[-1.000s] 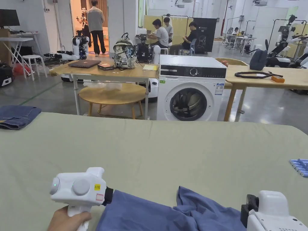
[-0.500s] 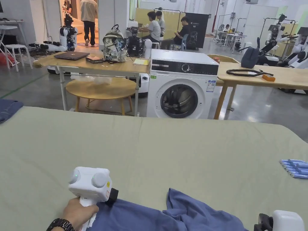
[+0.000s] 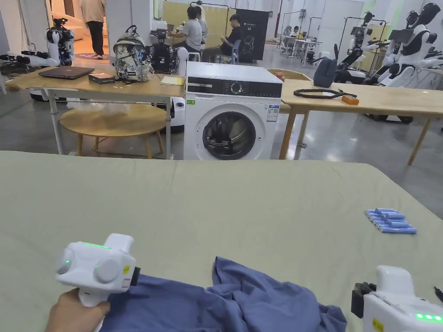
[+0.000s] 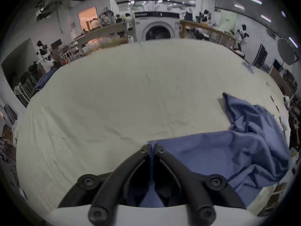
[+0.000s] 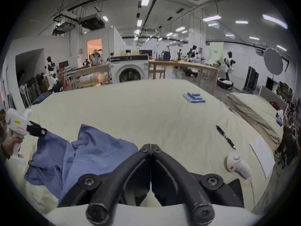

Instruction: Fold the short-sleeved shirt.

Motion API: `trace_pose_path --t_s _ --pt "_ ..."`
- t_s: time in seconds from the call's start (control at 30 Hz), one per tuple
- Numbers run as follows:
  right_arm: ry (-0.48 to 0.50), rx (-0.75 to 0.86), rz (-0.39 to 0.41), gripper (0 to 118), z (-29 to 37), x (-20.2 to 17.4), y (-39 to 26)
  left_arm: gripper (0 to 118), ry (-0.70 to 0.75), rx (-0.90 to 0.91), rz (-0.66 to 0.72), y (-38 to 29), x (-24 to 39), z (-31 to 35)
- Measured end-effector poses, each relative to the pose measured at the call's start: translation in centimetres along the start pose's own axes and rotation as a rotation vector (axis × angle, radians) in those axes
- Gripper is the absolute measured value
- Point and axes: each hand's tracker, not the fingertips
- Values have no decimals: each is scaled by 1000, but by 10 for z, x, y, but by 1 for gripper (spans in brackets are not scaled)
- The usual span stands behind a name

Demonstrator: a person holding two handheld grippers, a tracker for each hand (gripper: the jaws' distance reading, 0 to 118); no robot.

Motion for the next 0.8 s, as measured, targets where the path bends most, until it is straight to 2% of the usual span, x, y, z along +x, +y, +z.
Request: trace_pose_path --t_s 0.07,0.13,0.2,0.23,0.3,0.33,0.43,0.57,0.6,0.67,0.73,0.77,0.8 --pt "23 -74 23 2 -20 7 6 0 -15 50 38 -7 -16 17" --pt "18 -121 50 18 -38 8 9 0 12 100 62 -17 -25 37" --pt "61 -199 52 23 -59 11 9 0 -1 125 84 -29 -28 66" --pt "67 -237 55 32 -71 12 7 0 6 135 73 -36 -30 79" --pt "67 -294 57 66 -87 12 3 0 19 162 87 -46 -34 95" --pt "71 -315 47 68 -95 13 -1 0 18 163 87 -51 -35 100" --pt "96 -398 19 68 -116 16 -10 0 26 172 105 -63 -41 113" --pt "92 -476 71 64 -125 5 -24 0 30 167 131 -75 -45 121" --pt "96 -463 66 50 -123 6 -28 0 32 166 135 -76 -49 117" --pt "85 -434 69 36 -119 5 -28 0 39 159 134 -79 -51 116" --pt "111 -420 59 8 -117 5 -28 0 45 156 133 -82 -48 119" --pt "97 -413 62 3 -114 4 -27 0 46 153 134 -82 -47 119" --pt "96 -401 54 3 -110 3 -27 0 45 153 138 -83 -48 120"
